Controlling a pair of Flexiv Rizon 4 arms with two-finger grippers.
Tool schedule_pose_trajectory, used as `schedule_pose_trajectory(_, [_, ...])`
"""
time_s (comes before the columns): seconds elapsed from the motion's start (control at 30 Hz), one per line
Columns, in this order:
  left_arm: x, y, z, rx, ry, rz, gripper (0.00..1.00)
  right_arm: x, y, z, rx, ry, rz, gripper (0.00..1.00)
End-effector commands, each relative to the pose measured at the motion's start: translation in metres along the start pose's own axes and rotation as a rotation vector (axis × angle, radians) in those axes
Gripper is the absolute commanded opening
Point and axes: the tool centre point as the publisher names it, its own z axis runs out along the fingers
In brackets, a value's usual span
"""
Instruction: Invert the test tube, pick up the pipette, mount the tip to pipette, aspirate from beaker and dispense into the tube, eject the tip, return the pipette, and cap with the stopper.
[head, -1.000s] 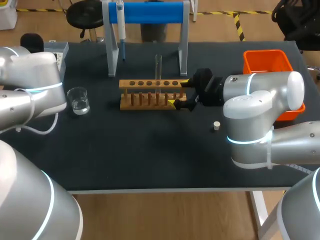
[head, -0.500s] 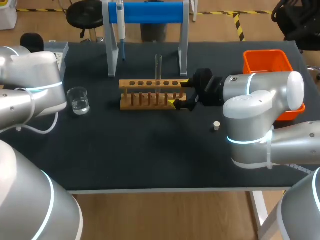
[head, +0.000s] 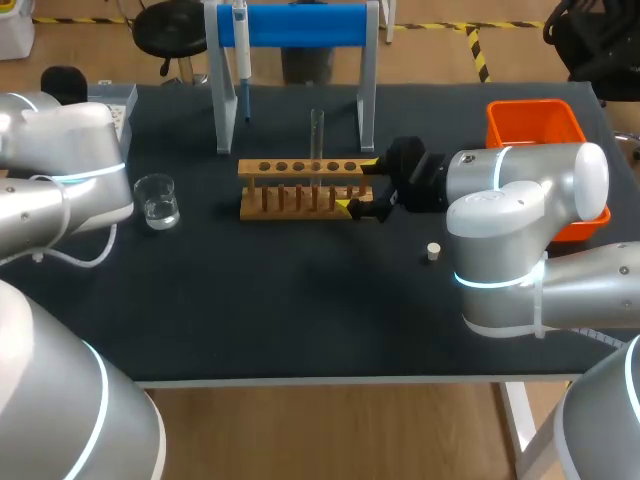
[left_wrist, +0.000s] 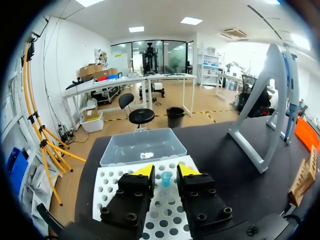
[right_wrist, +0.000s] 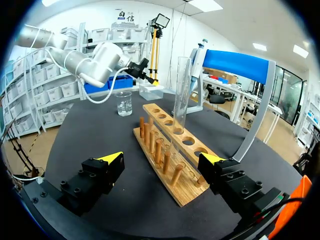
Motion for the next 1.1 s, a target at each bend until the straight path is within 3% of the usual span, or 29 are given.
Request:
schedule_pose_trajectory(0.03, [-0.001, 0.000, 0.004, -0.003, -0.001, 0.000, 0.22, 0.000, 0.000, 0.000, 0.000, 0.001, 0.000, 1.00])
schedule_pose_trajectory(0.13, [-0.001, 0.001, 0.005, -0.004, -0.001, -0.001, 0.17, 0.000, 0.000, 0.000, 0.000, 0.001, 0.000, 1.00])
schedule_pose_trajectory(0.3, [-0.001, 0.001, 0.005, -0.006, -0.002, -0.002, 0.00, 0.000, 0.000, 0.000, 0.000, 0.001, 0.000, 1.00])
schedule_pose_trajectory(1.1, [-0.001, -0.014, -0.008, 0.013, -0.028, 0.023, 0.00, 0.000, 0.000, 0.000, 0.000, 0.001, 0.000, 1.00])
